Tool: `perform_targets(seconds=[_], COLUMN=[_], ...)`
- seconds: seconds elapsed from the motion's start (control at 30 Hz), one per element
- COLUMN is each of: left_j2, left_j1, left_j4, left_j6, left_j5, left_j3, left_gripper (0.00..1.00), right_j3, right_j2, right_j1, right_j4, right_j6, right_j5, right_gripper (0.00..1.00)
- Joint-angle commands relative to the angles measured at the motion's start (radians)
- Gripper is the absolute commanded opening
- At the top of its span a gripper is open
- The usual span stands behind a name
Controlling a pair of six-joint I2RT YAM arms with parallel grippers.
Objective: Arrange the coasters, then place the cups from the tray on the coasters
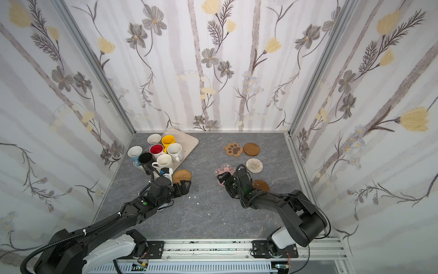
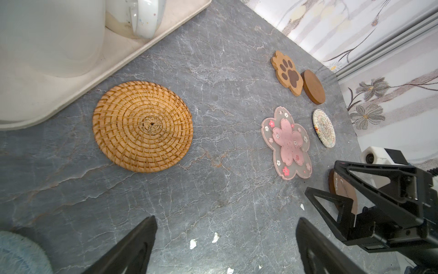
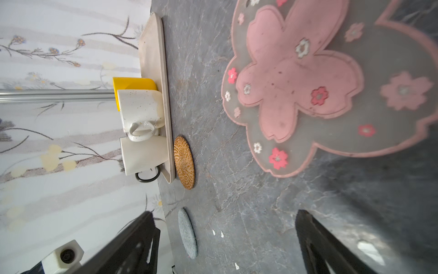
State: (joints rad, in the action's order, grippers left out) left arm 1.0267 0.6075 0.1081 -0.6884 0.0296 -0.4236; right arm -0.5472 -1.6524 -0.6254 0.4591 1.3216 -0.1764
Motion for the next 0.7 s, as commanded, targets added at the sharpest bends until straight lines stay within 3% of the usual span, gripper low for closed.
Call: perform_targets(seconds=[0.0,0.43,0.67], left_j2=[-0.02,-0.094,-0.15], left_j1=[-0.003,-0.014,-0.025], left_j4=[0.003,-0.025,-0.052], left_j6=[-0.003,-0.012,-0.016], left_j5=[0.0,-0.004,0.02], left_j3=[0.008,0.055,0.061], left_gripper=[0.94,0.96,0.97], right_j3=[-0.053,-0.335,-0.367], right_j2=[-0.049,-0.285,-0.347], right_j1=[-0.019,-0.052,-0.056], right_j4=[-0.005,-0.056,-0.086], right_j6=[-0.011,-0.086,-0.089], right_j5=[0.023,0.02,0.04], right_gripper=[0.93,0.92,0.92])
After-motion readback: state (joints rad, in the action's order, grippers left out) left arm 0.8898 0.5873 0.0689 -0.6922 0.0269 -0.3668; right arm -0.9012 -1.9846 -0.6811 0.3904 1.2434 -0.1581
